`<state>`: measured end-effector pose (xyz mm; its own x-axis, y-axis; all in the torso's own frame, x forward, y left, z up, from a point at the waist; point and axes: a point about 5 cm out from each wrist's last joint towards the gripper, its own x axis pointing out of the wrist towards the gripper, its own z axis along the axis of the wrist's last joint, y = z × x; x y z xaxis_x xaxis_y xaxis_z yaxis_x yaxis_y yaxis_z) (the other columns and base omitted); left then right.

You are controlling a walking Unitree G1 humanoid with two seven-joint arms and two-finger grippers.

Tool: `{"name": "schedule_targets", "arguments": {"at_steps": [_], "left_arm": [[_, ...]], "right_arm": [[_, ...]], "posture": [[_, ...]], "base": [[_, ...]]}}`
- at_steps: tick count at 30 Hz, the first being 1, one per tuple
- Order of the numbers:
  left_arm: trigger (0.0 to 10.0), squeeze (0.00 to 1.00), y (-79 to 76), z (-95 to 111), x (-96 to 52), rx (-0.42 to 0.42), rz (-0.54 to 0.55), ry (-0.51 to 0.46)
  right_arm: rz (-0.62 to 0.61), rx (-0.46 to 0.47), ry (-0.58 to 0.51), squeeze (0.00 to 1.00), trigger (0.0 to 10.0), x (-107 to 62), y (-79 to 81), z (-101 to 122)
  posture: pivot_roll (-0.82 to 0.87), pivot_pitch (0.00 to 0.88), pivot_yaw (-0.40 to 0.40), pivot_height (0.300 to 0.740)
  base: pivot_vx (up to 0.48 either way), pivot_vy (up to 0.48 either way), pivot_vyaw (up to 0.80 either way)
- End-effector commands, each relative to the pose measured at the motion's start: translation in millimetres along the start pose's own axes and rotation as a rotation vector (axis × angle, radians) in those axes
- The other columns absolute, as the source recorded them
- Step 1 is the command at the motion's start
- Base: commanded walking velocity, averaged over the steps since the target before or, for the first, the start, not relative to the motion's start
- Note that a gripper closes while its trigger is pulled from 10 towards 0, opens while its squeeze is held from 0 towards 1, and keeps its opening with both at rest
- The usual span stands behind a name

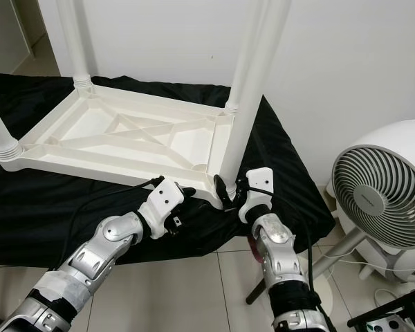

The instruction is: Building children table

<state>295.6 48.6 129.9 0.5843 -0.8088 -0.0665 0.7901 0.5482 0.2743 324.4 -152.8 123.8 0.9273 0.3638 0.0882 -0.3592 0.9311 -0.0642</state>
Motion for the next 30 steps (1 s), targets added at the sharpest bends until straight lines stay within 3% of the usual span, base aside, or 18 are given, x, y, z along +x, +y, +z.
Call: {"name": "schedule_targets", "arguments": {"at_steps": [1,4,5,7,8,16,21,22,30], "left_arm": [[10.0,0.00,-8.4,-2.4,-0.5,-0.002,-0.141,0.006],[10.0,0.00,-7.4,-1.8,-0.1,-0.001,-0.140,0.005],[10.0,0.00,-7.4,-1.3,0.6,0.001,-0.142,0.004],[10.0,0.00,-7.6,-1.0,1.0,0.002,-0.143,0.003],[10.0,0.00,-7.5,-0.5,1.7,0.004,-0.144,0.002],[10.0,0.00,-5.4,1.7,4.5,0.008,-0.135,-0.006],[10.0,0.00,-10.3,-7.4,2.4,-0.029,-0.130,0.008],[10.0,0.00,-10.9,-8.7,2.2,-0.027,-0.130,0.013],[10.0,0.00,-17.5,-21.1,-0.2,-0.102,-0.135,0.040]], "right_arm": [[0.022,-0.026,0.020,0.00,10.0,1.7,-2.6,-1.9],[0.101,-0.045,0.051,0.00,10.0,10.6,-0.2,-3.7],[0.127,-0.034,0.070,0.00,0.7,14.0,1.4,-6.3],[0.145,-0.019,0.081,0.00,0.7,15.5,2.2,-8.2],[0.158,-0.013,0.091,0.00,0.0,16.4,2.6,-10.5],[0.169,0.030,0.133,0.00,0.0,12.2,2.2,-24.6],[0.150,0.064,0.134,0.00,0.0,9.9,0.4,-28.6],[0.128,0.054,0.136,0.00,10.0,9.6,-0.7,-29.1],[0.029,0.057,0.146,0.00,10.0,6.1,13.2,-38.1]], "posture": [[0.02,0.000,-0.072,0.740],[0.01,0.000,-0.067,0.740],[0.01,0.000,-0.067,0.740],[0.01,0.000,-0.067,0.740],[0.01,0.000,-0.069,0.740],[0.03,0.000,-0.084,0.740],[0.03,0.000,-0.097,0.740],[0.03,0.000,-0.097,0.740],[0.04,0.000,-0.106,0.740]], "base": [[0.000,0.000,0.00],[0.000,0.000,0.00],[0.000,0.000,0.00],[0.000,0.000,0.00],[0.000,0.000,0.00],[0.000,0.000,0.00],[0.000,0.000,0.00],[0.000,0.000,0.00],[0.000,0.000,0.00]]}}
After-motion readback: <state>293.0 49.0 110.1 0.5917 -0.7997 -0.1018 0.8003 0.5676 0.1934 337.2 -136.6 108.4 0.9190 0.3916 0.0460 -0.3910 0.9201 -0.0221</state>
